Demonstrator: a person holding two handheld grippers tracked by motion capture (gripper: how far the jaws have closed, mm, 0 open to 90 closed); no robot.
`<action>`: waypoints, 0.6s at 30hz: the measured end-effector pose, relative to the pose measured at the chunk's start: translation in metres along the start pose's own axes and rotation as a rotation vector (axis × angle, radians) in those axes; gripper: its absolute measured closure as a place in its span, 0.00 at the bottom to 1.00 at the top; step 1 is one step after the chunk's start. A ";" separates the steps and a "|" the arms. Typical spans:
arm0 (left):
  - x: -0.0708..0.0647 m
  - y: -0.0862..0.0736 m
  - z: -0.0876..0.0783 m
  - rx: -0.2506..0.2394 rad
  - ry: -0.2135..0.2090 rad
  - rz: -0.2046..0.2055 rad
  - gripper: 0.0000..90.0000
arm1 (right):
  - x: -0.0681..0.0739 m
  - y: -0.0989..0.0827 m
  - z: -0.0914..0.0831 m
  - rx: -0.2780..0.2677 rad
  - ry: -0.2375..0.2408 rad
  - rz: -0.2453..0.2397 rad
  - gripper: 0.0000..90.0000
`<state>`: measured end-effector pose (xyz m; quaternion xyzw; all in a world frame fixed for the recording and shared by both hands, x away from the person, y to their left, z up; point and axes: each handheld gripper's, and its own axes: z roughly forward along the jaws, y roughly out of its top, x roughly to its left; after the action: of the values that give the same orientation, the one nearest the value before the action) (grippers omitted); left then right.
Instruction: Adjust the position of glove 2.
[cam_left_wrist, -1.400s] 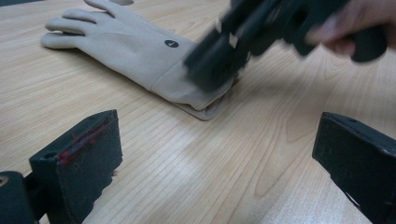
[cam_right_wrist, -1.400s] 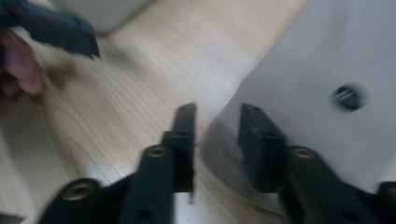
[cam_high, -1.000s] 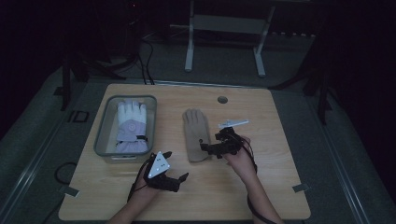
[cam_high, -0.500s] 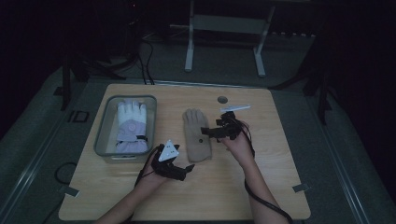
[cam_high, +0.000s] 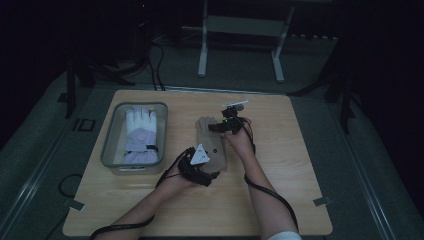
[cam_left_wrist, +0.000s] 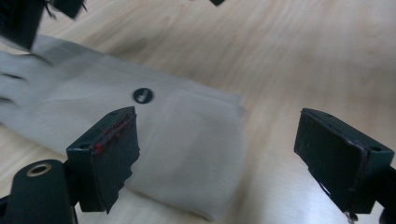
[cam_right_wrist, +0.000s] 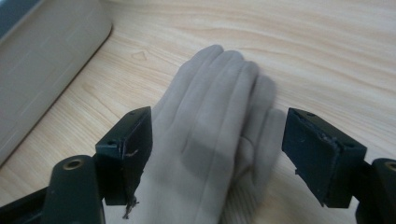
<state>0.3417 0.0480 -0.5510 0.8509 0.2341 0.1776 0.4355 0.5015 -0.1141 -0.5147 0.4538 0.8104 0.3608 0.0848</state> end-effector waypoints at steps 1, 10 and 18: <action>0.001 0.000 0.001 0.001 0.002 -0.002 0.16 | 0.000 0.001 0.005 0.008 -0.009 0.001 0.24; 0.004 -0.002 0.017 0.119 -0.030 0.026 0.22 | -0.002 -0.004 0.039 0.095 -0.043 0.002 0.24; 0.000 -0.002 0.022 0.188 -0.019 0.069 0.36 | 0.004 -0.007 0.037 0.107 -0.054 -0.054 0.49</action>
<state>0.3524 0.0346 -0.5646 0.8972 0.2162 0.1614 0.3497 0.5117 -0.0948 -0.5450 0.4453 0.8378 0.3022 0.0922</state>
